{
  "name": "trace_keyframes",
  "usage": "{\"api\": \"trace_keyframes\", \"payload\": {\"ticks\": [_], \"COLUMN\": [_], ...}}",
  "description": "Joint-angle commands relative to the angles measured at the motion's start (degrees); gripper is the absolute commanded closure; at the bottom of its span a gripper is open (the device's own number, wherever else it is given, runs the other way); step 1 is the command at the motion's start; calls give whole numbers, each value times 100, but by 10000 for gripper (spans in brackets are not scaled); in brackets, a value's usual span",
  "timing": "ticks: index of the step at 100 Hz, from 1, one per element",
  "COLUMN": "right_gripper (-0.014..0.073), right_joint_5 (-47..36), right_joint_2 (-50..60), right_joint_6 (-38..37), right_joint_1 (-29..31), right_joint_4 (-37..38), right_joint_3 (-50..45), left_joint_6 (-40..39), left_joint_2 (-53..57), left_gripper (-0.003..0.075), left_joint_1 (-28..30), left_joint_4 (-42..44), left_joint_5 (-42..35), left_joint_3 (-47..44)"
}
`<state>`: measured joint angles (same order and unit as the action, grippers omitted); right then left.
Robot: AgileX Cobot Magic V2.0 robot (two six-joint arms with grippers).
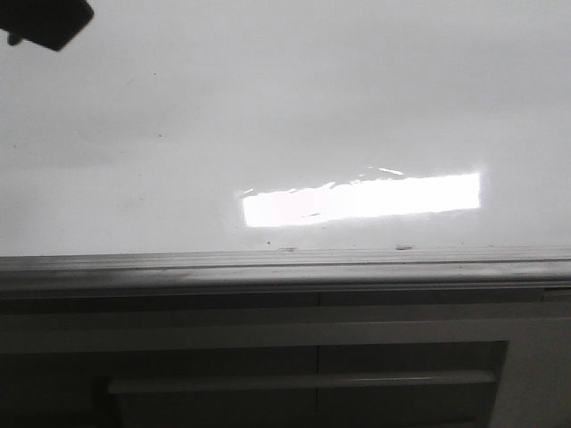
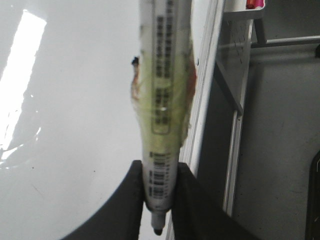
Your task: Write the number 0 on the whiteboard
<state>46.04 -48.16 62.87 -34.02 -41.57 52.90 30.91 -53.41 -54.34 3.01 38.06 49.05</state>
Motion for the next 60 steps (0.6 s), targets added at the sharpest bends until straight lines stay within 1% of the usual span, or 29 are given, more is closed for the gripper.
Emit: {"api": "trace_keyframes", "payload": {"ticks": [1, 7, 14, 19, 39, 60], "right_gripper": [169, 167, 167, 167, 169, 169], "right_joint_5": [-727, -1200, -1652, -1829, -1858, -1753], "right_joint_2": [-363, -609, -818, -937, -1247, -1569], "right_joint_6": [112, 112, 112, 112, 112, 112], "right_joint_1": [-434, -738, -920, -1003, -1097, -1097], "right_joint_4": [12, 12, 12, 0, -396, -664], "right_joint_3": [304, 369, 385, 385, 469, 761], "left_joint_6": [-5, -5, -5, -5, -5, 37], "left_joint_2": [153, 153, 153, 153, 153, 153], "left_gripper": [740, 739, 740, 740, 740, 739], "left_joint_1": [-33, -33, -33, -33, -33, -43], "left_joint_4": [29, 29, 29, 29, 29, 29], "left_joint_5": [-303, -271, -207, -135, 58, 17], "left_joint_3": [167, 167, 167, 167, 167, 167]}}
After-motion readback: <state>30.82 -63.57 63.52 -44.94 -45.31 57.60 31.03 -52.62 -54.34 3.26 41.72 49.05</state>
